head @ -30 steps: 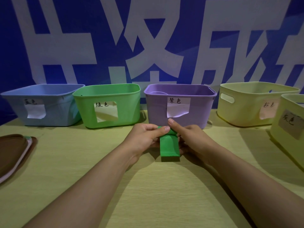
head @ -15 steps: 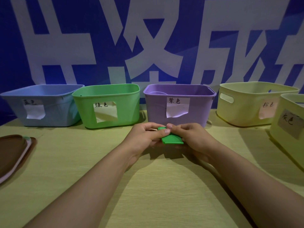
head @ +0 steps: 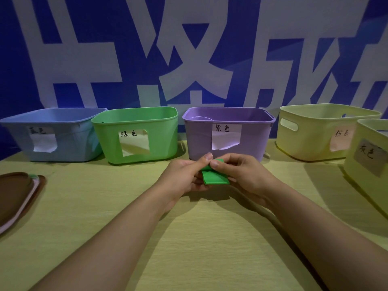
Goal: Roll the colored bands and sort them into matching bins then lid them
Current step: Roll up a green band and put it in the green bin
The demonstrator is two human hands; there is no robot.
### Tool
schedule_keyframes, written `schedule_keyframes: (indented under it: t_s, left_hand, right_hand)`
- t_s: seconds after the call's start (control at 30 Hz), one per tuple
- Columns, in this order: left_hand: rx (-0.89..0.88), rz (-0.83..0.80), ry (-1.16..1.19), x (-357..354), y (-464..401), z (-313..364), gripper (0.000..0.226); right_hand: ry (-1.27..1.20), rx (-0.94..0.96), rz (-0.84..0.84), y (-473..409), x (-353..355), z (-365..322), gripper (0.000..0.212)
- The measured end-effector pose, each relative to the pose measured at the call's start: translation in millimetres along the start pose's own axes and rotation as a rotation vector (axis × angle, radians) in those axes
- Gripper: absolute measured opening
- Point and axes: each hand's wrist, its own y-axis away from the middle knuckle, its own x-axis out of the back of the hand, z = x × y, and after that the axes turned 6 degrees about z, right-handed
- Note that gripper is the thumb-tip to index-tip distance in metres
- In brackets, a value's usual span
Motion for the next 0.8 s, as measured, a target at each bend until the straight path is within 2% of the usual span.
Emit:
schedule_keyframes:
  t_s: [0.17, 0.33, 0.5, 0.67, 0.8]
  left_hand:
    - [-0.018, 0.000, 0.020, 1.6, -0.8, 0.6, 0.034]
    - [-0.050, -0.012, 0.018, 3.5, -2.6, -0.2, 0.045]
    - [-0.063, -0.025, -0.001, 2.2, -4.5, -2.2, 0.037]
    - [-0.064, -0.040, -0.005, 2.8, -4.6, -3.1, 0.023]
    - [-0.055, -0.028, -0.003, 2.8, -5.1, -3.5, 0.026]
  right_hand:
    - [0.029, -0.033, -0.006, 3.2, -0.9, -2.8, 0.046]
    - [0.045, -0.121, -0.014, 7.0, -5.4, -5.0, 0.046]
    - [0.172, -0.180, 0.107, 7.4, -6.2, -9.2, 0.069]
    - [0.168, -0.157, 0.121, 7.8, -7.2, -7.7, 0.058]
    - [0.135, -0.138, 0.112, 5.3, -5.0, -4.9, 0.051]
